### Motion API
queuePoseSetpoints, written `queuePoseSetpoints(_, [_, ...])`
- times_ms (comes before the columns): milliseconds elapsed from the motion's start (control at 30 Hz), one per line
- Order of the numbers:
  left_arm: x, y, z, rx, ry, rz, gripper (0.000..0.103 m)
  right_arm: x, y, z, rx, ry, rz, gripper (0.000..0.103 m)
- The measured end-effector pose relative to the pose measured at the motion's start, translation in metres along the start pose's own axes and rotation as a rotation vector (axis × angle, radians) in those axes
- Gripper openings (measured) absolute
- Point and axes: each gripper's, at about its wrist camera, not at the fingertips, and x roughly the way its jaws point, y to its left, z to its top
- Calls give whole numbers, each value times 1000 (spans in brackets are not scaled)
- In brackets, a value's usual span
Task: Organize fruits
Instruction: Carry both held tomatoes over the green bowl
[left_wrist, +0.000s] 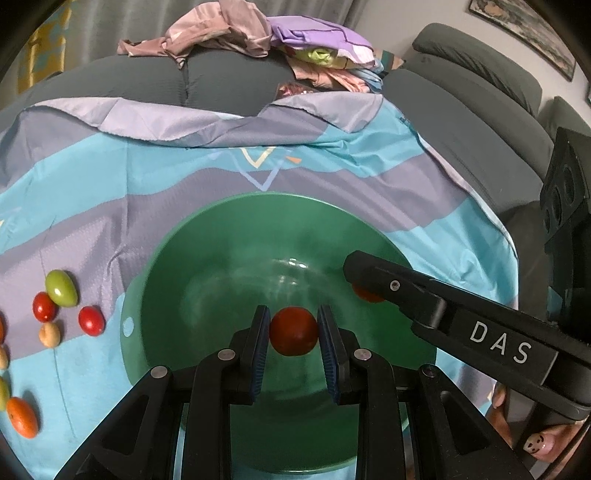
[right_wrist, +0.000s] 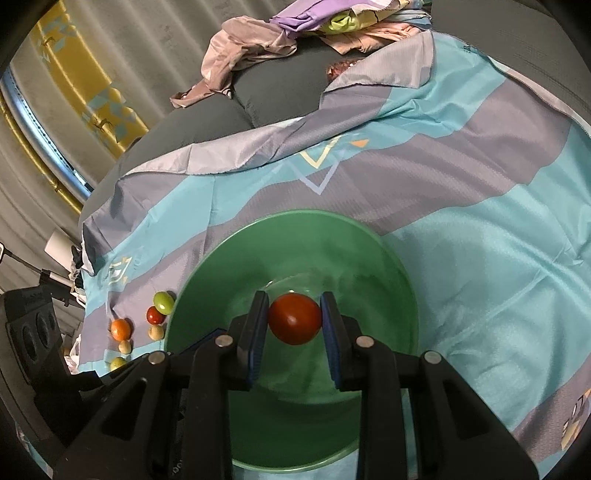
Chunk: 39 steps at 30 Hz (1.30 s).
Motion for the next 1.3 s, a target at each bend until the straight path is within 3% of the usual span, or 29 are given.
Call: queuePoseSetpoints(1300, [11,-2,-4,13,18,27,28,17,3,-6,-32,67,-70,31])
